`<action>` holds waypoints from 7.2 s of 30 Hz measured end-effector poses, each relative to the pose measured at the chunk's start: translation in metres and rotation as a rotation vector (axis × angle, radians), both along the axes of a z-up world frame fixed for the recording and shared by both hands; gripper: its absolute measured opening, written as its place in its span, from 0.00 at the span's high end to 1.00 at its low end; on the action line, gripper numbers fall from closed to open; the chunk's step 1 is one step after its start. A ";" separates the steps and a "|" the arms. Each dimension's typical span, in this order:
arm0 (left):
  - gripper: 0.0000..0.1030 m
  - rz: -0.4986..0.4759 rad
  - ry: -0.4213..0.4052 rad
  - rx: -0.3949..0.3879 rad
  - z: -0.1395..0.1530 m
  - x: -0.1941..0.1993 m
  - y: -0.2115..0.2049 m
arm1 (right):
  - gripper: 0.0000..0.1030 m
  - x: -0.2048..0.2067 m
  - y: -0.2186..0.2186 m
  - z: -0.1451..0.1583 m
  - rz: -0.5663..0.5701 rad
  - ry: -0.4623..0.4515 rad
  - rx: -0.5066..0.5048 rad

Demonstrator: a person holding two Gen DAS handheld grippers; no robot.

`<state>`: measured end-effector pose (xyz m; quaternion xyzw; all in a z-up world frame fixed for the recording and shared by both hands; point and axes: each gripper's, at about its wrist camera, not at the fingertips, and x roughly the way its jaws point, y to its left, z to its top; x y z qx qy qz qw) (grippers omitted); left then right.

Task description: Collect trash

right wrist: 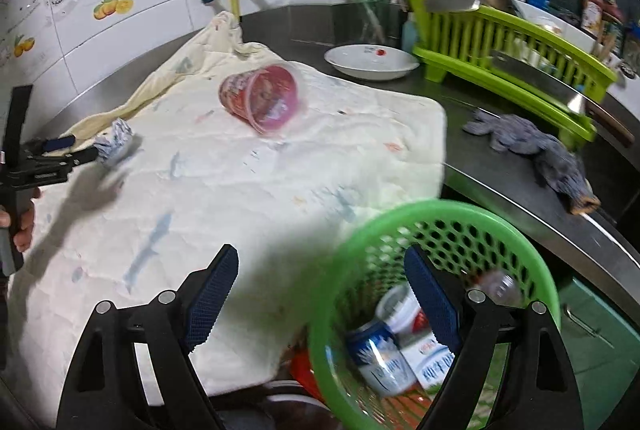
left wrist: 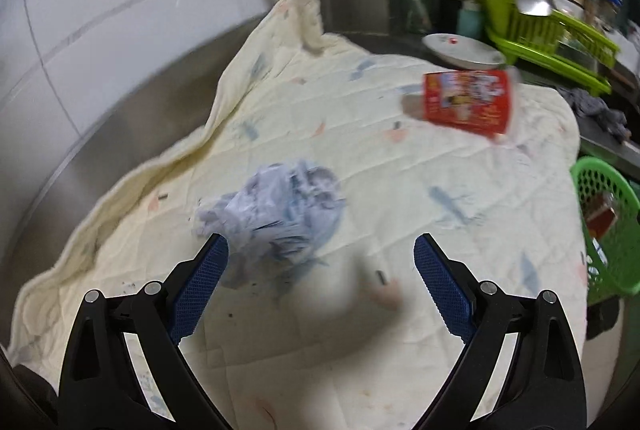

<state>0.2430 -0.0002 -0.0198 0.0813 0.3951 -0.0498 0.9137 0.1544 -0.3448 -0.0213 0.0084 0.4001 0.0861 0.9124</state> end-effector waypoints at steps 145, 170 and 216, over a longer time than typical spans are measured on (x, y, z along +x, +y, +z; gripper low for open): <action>0.05 -0.076 -0.093 -0.097 0.029 -0.175 -0.083 | 0.09 -0.174 -0.007 0.025 -0.289 -0.134 0.060; 0.05 -0.038 -0.107 -0.106 0.026 -0.197 -0.058 | 0.09 -0.182 0.018 0.029 -0.250 -0.133 0.033; 0.05 -0.097 -0.119 -0.126 0.024 -0.209 -0.073 | 0.08 -0.176 0.034 0.029 -0.208 -0.135 0.018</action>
